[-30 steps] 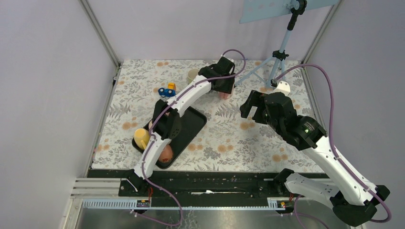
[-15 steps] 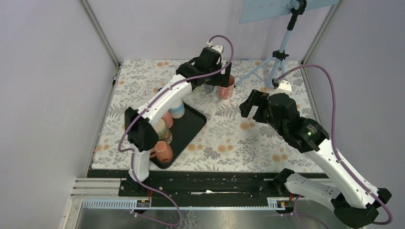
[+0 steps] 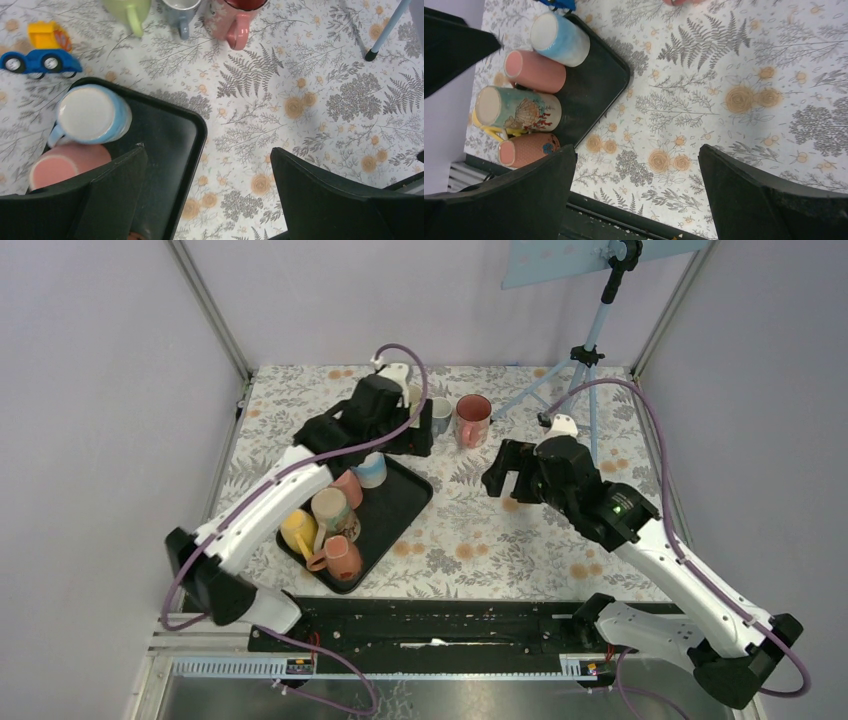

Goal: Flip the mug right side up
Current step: Place the cup at the center of the board, then turn over the cup on the tray.

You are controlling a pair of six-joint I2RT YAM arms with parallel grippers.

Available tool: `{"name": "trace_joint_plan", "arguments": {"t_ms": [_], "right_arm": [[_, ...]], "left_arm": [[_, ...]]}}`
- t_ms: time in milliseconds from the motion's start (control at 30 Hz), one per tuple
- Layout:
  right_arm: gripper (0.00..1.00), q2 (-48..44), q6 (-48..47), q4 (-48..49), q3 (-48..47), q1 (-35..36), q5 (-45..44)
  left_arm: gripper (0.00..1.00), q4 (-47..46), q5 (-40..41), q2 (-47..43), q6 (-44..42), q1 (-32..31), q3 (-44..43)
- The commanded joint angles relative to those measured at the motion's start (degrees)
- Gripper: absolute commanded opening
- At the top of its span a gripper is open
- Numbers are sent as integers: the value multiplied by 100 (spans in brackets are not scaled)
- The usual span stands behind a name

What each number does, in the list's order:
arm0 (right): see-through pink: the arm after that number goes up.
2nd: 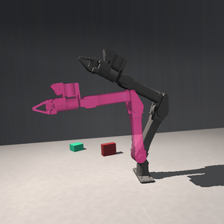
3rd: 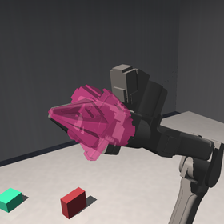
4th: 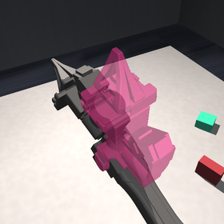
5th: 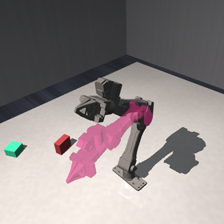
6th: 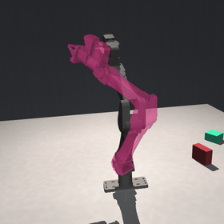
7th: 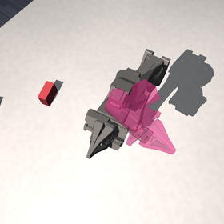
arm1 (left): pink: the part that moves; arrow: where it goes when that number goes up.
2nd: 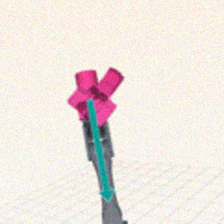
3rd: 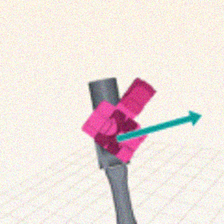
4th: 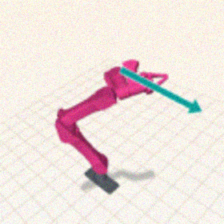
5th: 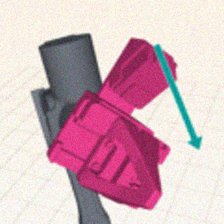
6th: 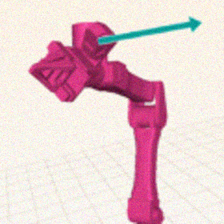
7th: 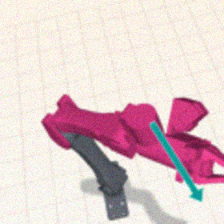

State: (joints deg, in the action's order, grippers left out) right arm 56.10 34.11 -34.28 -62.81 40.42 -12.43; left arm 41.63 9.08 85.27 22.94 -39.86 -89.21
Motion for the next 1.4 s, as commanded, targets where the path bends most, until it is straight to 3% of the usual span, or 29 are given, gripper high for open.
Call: {"name": "trace_joint_plan", "arguments": {"t_ms": [0,200,700,1100,1367], "right_arm": [[100,77,2,498,185,136,312],[100,444,213,754,207,973,-318],[100,2725,82,2329,-302,3270,-1668],[100,4823,-383,2858,-1818,3971,-1565],[100,5434,-502,2807,-2324,4057,-1490]], "left_arm": [[99,-31,486,-814,192,78,414],[99,370,1130,-1568,410,96,660],[99,1145,1475,-2083,334,101,-487],[99,1293,1537,-2050,129,103,-877],[99,1278,1472,-2018,79,111,-887]]}}
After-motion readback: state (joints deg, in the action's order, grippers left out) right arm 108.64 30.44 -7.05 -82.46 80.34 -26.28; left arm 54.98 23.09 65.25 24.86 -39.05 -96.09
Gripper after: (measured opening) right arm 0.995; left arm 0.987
